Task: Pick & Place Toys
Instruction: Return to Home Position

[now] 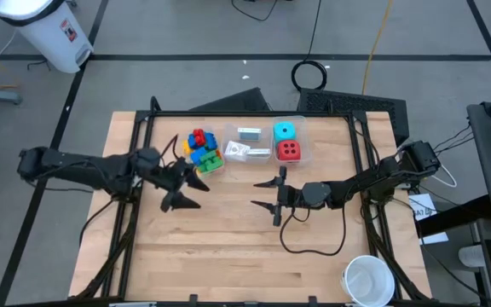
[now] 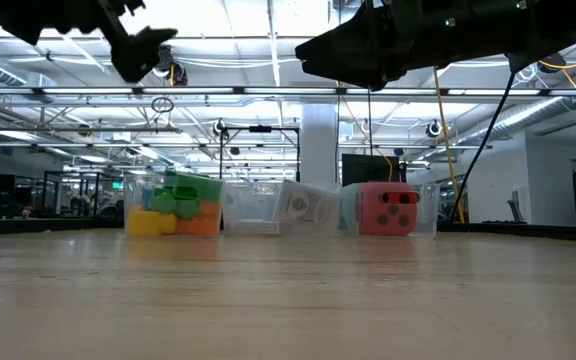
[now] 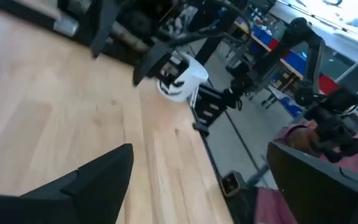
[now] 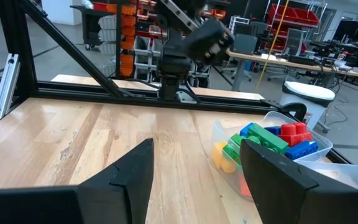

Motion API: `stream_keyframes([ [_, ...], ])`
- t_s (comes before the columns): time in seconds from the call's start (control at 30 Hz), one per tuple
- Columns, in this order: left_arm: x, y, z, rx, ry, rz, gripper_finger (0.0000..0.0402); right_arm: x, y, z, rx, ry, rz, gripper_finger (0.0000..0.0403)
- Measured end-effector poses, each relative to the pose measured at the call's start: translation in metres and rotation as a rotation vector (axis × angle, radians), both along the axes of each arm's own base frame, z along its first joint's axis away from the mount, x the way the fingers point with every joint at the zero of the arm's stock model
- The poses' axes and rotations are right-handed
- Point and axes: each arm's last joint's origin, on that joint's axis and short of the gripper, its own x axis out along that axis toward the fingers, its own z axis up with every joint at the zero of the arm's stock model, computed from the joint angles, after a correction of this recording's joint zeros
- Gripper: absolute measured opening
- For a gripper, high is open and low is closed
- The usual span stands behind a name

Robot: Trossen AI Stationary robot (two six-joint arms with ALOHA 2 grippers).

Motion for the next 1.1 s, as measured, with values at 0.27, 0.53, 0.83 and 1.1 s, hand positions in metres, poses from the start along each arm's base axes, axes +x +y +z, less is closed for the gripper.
stream_keyframes([
  [0.27,0.0,-0.032,0.017,0.096,-0.245,-0.111,0.0329,0.0,0.0,0.0,0.0,0.0,-0.001,0.0208],
  [0.53,-0.008,-0.055,0.021,0.109,-0.325,-0.301,0.0104,0.0,0.0,0.0,0.0,0.001,-0.001,0.0208],
  [0.83,-0.01,-0.06,0.021,0.126,-0.333,-0.332,0.0004,0.0,0.0,0.0,0.0,0.001,-0.001,0.0208],
  [1.1,-0.026,-0.046,0.029,0.082,-0.321,-0.282,0.0009,-0.015,0.004,0.018,-0.004,0.037,0.021,0.0208],
])
